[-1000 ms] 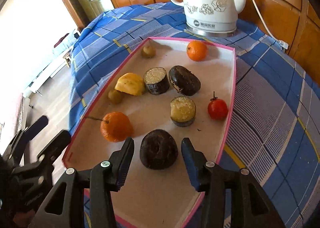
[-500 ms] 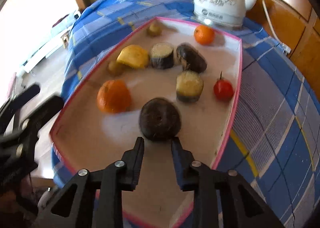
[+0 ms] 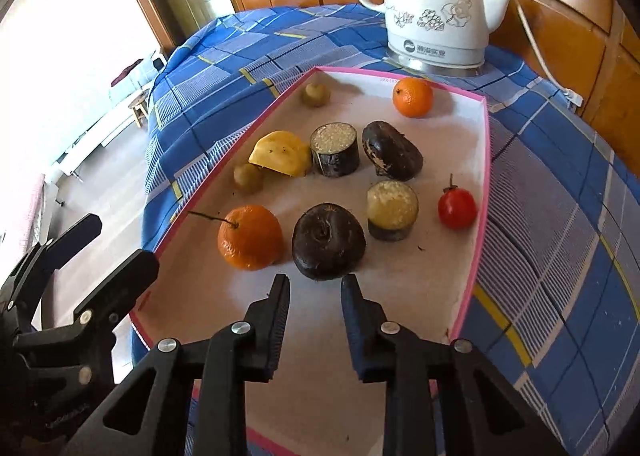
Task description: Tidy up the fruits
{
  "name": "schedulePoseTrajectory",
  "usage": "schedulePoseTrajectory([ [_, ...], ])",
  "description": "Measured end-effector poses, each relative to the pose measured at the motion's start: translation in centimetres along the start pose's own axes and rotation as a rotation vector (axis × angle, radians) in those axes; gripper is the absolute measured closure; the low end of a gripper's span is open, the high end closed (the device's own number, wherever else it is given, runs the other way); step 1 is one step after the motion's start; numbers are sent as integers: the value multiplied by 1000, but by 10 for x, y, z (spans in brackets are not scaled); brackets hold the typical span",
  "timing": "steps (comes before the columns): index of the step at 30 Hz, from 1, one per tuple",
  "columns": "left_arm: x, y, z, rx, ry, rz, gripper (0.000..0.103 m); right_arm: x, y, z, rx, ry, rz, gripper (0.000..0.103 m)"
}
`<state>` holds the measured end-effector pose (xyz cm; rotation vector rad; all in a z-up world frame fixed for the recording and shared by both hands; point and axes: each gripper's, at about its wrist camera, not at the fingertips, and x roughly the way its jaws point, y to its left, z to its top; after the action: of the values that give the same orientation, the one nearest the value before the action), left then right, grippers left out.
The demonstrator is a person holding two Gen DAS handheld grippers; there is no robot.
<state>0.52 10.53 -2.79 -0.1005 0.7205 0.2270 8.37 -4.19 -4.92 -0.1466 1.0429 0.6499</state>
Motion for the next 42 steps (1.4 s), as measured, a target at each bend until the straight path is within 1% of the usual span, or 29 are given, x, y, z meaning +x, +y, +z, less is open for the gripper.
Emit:
schedulePoseTrajectory([
  [12, -9, -12, -2, 27, -14, -21, 19, -34, -5, -19, 46, -105, -78, 75],
  [20, -16, -28, -8, 57, -21, -69, 18, -58, -15, -35, 132, -187, -174, 70],
  [26, -21, -36, -12, 63, -30, -93, 13, -69, -19, -49, 172, -228, -231, 68],
  [30, -27, -37, -12, 56, -45, -98, 6, -73, -23, -58, 194, -244, -260, 68],
  [34, -31, -38, -10, 55, -54, -88, 1, -77, -24, -62, 204, -258, -268, 68],
  [42, -34, -42, -9, 78, -51, -84, 0, -81, -21, -63, 203, -270, -264, 68],
])
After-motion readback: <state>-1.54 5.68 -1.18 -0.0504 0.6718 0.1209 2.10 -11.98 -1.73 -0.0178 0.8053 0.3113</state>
